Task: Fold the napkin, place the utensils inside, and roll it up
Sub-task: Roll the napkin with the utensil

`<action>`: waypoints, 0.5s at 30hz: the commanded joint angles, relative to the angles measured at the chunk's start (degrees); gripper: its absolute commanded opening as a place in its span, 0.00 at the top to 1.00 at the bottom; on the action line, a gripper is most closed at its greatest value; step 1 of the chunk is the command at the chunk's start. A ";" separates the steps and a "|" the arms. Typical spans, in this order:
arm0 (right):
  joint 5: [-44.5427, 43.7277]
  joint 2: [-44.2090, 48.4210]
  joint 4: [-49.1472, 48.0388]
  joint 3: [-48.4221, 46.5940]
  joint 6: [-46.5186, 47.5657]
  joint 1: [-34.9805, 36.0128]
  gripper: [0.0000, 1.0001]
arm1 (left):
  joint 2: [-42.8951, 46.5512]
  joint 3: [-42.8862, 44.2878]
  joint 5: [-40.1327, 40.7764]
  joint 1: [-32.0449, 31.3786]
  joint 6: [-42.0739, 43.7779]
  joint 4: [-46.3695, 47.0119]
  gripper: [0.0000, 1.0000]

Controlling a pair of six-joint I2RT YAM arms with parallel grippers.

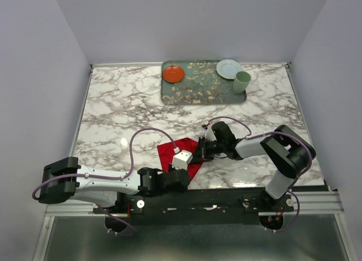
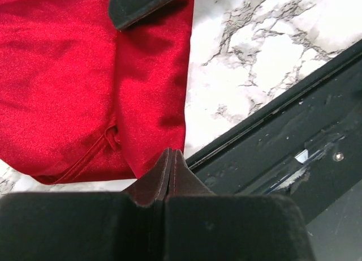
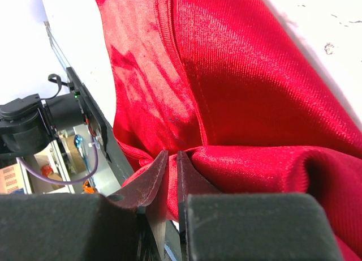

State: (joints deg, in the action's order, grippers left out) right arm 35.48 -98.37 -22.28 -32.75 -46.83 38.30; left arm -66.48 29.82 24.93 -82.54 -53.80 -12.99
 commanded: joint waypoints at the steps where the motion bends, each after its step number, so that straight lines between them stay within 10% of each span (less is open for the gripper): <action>1: -4.11 -3.50 7.17 1.11 3.76 0.10 0.81 | 0.38 -0.91 0.74 -0.25 0.37 -2.65 1.00; 15: -3.58 -2.00 7.96 0.41 3.50 0.19 0.81 | 4.95 3.30 3.29 1.77 6.67 -5.04 0.82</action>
State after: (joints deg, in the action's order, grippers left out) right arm 35.70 -98.89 -21.52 -33.56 -46.44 38.30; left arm -64.27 29.56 25.76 -81.17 -54.17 -18.63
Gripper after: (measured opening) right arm 0.189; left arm 0.099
